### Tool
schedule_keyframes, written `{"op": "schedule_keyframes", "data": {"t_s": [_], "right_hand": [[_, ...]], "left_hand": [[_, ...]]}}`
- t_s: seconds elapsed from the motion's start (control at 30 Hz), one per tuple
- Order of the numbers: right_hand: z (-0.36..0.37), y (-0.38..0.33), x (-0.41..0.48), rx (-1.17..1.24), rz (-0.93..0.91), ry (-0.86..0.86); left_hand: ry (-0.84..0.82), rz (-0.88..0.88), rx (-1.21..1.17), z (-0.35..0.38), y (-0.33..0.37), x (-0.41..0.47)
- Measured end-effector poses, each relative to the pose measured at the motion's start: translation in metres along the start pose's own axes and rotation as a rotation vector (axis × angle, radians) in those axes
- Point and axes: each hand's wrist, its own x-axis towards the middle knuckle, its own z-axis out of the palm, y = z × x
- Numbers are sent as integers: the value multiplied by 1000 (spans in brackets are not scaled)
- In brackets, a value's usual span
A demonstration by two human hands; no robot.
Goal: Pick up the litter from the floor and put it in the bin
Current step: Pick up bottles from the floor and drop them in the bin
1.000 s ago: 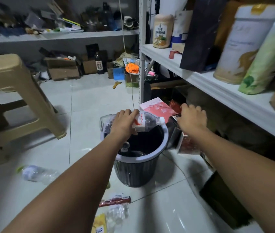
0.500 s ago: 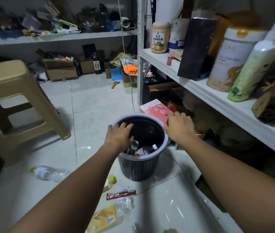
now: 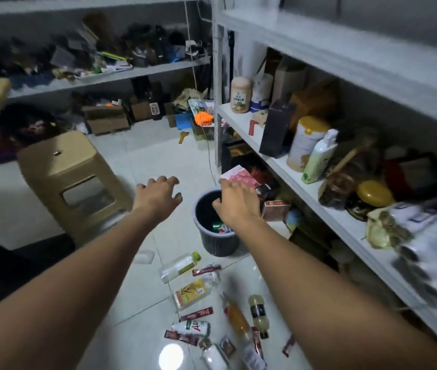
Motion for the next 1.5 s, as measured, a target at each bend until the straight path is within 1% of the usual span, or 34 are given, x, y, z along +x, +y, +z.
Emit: {"op": "schedule_keyframes", "data": {"t_s": [0.13,0.3,0.43,0.57,0.77,0.97,1.0,1.13,1.33,1.5], "right_hand": [[-111,-21,-57,4,51,37],[-223,-36,-122,-5,114,97],[-282,-51,-168,-2,105,98],[-315,-54,-213,-4,102,101],[-329,-32,-279,-7,82,101],[-337,-2,-345,12,38,133],[-338,1,-354,9,28,142],[-337,9,-394,5,13,89],[-337,4,-424,5,-7,80],[-337,-3,-443,-15,-11,77]], "left_hand": [[29,-8,-39,-112,-2,-58],[54,-13,-90,-220,-3,-128],[58,-24,-154,-278,2,-172],[58,-21,-186,-317,11,-219],[99,-78,-196,-338,22,-289],[141,-131,-194,-329,66,-370],[142,-133,-199,-328,72,-380],[105,-145,-195,-322,93,-425],[94,-204,-167,-325,86,-462],[83,-200,-151,-321,85,-481]]}}
